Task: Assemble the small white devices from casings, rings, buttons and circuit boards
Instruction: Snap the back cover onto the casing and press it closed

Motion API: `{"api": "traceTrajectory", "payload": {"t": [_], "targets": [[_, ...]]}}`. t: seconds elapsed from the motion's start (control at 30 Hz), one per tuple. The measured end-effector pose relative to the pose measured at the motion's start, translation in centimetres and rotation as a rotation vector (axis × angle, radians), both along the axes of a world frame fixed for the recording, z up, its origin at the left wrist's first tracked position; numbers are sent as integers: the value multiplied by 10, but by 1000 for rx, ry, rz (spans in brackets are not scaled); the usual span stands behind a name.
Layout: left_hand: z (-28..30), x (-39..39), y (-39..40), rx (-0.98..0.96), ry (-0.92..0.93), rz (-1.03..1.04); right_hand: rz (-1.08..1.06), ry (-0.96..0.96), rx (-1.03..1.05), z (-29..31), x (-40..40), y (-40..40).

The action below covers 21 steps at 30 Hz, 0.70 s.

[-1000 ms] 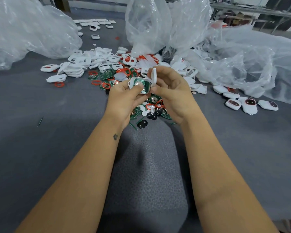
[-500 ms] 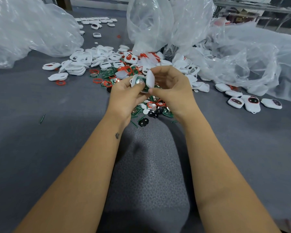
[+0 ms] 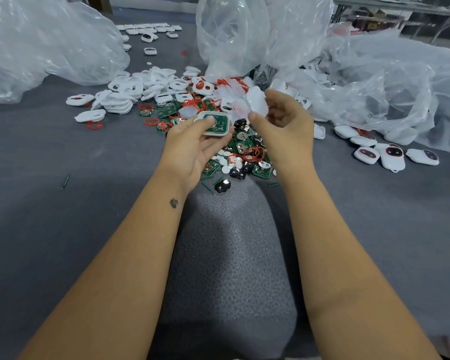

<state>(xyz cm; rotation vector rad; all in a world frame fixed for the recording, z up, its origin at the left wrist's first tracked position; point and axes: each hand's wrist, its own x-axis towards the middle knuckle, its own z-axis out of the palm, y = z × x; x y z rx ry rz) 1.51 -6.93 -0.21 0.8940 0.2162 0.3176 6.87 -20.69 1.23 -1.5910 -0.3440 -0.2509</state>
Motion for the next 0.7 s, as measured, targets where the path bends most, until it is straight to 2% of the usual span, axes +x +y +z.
{"api": "traceTrajectory", "payload": {"t": [0.17, 0.3, 0.43, 0.7], "targets": [[1, -1, 0, -93, -28, -67, 18, -32, -49, 0, -3, 1], [0, -2, 0, -14, -35, -46, 50, -59, -118, -1, -6, 6], [0, -1, -2, 109, -15, -24, 14, -28, -67, 0, -4, 4], [1, -2, -4, 92, -4, 8, 3, -13, -43, 0, -4, 2]]}}
